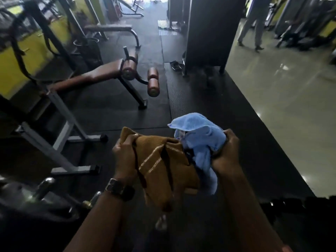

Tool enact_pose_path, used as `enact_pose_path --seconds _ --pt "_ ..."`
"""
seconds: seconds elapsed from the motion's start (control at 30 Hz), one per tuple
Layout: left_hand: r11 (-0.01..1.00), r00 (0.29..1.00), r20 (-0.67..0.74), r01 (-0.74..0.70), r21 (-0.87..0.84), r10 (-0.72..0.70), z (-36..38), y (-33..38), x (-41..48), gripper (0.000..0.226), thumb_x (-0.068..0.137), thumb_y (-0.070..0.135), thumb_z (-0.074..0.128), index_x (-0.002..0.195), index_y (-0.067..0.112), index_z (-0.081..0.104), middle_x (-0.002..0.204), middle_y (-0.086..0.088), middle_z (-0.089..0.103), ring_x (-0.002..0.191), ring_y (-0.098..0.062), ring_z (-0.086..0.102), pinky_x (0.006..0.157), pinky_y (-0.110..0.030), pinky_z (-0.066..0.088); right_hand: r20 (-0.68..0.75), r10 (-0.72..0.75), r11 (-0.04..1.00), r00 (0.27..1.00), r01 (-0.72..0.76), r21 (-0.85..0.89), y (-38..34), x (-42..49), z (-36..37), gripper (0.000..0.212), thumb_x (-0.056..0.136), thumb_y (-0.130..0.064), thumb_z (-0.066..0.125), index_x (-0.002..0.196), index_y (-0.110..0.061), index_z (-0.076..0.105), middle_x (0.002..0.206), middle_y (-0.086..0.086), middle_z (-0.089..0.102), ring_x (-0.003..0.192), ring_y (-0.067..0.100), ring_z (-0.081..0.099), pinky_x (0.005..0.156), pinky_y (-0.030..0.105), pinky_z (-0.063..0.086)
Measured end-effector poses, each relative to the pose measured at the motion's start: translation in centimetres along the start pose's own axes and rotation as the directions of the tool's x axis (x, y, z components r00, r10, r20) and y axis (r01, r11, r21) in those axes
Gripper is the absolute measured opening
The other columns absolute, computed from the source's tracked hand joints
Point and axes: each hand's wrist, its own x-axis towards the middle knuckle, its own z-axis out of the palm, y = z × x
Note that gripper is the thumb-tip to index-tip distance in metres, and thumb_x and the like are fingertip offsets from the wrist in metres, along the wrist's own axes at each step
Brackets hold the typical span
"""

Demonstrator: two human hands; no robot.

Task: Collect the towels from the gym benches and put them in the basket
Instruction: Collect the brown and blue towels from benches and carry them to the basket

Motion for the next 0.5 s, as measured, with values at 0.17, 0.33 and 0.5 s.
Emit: enact_pose_path --seconds 0.17,0.33,0.5 --pt "0.999 0.999 -0.034 0.012 -0.050 -0.013 6.5 -1.1 12.8 0.026 0.080 0.022 0.066 0.097 0.003 0.070 0.074 -0.004 0.068 0.070 -0.016 0.063 0.054 -0.025 0.053 0.022 -0.036 0.999 0.999 0.036 0.008 -1.5 12.4 3.5 0.030 0.060 -0.040 0.063 0.076 -0.017 0.051 0.074 0.008 0.045 0.073 0.019 0.051 0.072 0.031 0.046" --pt "0.992 0.993 0.026 0.117 -0.051 -0.116 14.4 -0.4 25.9 0.013 0.078 0.026 0.069 0.083 0.014 0.070 0.074 -0.004 0.068 0.075 -0.022 0.063 0.071 -0.040 0.053 -0.118 -0.171 0.975 0.978 0.151 -0.163 -4.4 26.6 7.2 0.018 0.073 -0.034 0.054 0.062 -0.021 0.059 0.057 0.004 0.052 0.058 0.017 0.055 0.050 0.025 0.049" --pt "0.990 0.988 0.072 0.139 -0.010 -0.137 23.4 2.9 36.8 0.008 0.077 0.023 0.069 0.081 0.017 0.069 0.079 -0.006 0.069 0.079 -0.023 0.064 0.072 -0.039 0.054 -0.145 -0.064 0.996 0.987 0.055 -0.063 -8.6 37.5 12.2 0.013 0.059 -0.031 0.060 0.058 -0.019 0.064 0.057 0.002 0.056 0.056 0.014 0.060 0.052 0.024 0.050"
